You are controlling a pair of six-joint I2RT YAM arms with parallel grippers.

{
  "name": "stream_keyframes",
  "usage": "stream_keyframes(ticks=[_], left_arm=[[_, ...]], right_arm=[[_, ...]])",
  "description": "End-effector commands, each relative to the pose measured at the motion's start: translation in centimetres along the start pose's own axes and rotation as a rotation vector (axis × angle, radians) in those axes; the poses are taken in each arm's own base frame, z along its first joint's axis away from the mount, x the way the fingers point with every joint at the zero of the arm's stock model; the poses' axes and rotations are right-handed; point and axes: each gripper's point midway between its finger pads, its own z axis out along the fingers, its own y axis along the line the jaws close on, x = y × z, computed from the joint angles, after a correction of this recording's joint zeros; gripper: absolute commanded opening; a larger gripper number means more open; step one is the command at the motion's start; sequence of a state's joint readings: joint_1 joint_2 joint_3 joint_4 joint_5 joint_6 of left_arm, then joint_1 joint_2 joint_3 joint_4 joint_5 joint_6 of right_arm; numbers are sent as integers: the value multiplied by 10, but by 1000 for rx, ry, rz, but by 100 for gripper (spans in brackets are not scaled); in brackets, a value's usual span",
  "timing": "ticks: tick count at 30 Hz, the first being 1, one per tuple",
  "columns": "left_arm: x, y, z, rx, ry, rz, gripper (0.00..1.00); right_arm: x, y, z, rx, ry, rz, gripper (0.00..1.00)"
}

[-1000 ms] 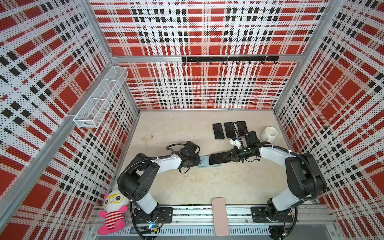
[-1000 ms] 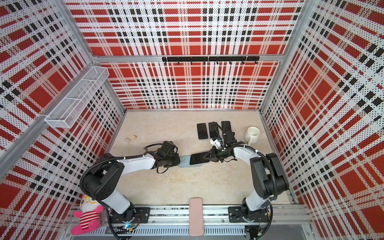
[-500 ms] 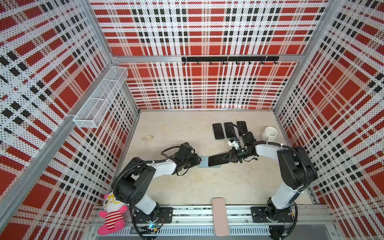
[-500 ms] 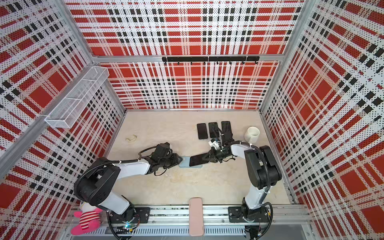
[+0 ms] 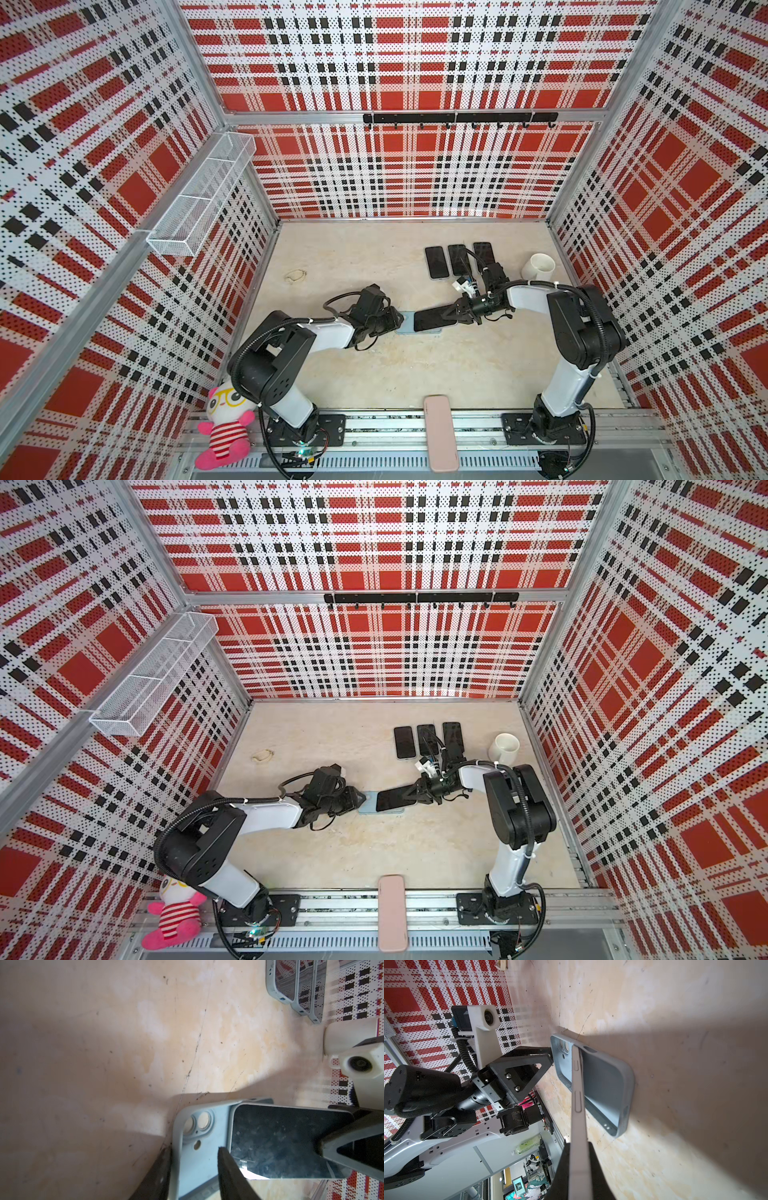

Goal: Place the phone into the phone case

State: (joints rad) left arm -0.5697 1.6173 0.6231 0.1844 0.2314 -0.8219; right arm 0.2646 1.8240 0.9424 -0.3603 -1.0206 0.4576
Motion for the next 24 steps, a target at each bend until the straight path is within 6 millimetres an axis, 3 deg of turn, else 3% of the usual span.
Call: stream_keyframes(ticks=[1,18,24], left_arm=[[9,-3,5,32,29,2,41],[20,0,9,43,27,-28,40],[19,0,14,43,36,1,40]], right_arm=[[-4,-2,11,12,12,-30,0],[-7,-3,42,-51,57,-32,0],[2,-4,50,-56,116,-50,0]])
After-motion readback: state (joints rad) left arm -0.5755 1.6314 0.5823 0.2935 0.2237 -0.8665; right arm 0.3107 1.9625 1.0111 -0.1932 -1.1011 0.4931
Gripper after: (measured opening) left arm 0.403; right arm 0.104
